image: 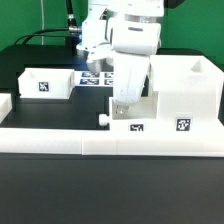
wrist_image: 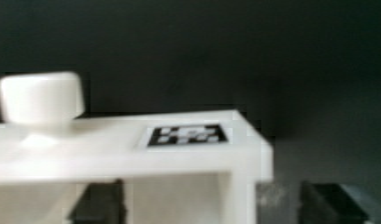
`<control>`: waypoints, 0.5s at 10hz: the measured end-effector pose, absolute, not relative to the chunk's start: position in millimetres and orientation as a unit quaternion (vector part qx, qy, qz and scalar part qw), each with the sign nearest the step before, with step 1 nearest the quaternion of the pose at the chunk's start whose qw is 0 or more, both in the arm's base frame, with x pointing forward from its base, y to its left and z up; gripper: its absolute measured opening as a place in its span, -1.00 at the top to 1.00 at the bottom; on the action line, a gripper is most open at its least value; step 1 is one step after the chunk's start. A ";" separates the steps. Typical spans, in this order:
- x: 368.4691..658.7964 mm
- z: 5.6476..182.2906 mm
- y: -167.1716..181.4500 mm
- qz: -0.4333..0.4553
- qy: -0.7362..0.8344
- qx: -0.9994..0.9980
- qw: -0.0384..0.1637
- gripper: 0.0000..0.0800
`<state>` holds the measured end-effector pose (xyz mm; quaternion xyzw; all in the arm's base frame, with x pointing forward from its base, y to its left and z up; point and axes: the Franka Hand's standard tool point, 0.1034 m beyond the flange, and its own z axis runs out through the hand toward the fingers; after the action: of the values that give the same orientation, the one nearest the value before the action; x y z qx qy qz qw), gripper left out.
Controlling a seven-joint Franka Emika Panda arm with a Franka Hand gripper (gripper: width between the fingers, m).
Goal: Assemble drawer
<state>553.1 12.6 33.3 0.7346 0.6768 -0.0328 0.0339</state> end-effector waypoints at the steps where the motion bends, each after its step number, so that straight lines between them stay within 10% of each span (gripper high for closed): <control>1: 554.8 42.9 13.7 -0.034 0.676 0.735 0.035 -0.48; 5: 554.3 62.9 -6.0 -0.045 0.688 0.723 0.031 -0.62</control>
Offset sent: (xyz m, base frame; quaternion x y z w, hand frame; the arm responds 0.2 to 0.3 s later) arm -0.0055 -0.0415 0.0351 0.0447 -0.0226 -0.0881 0.9948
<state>554.3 -6.0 62.9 0.7235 0.6881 -0.0454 0.0311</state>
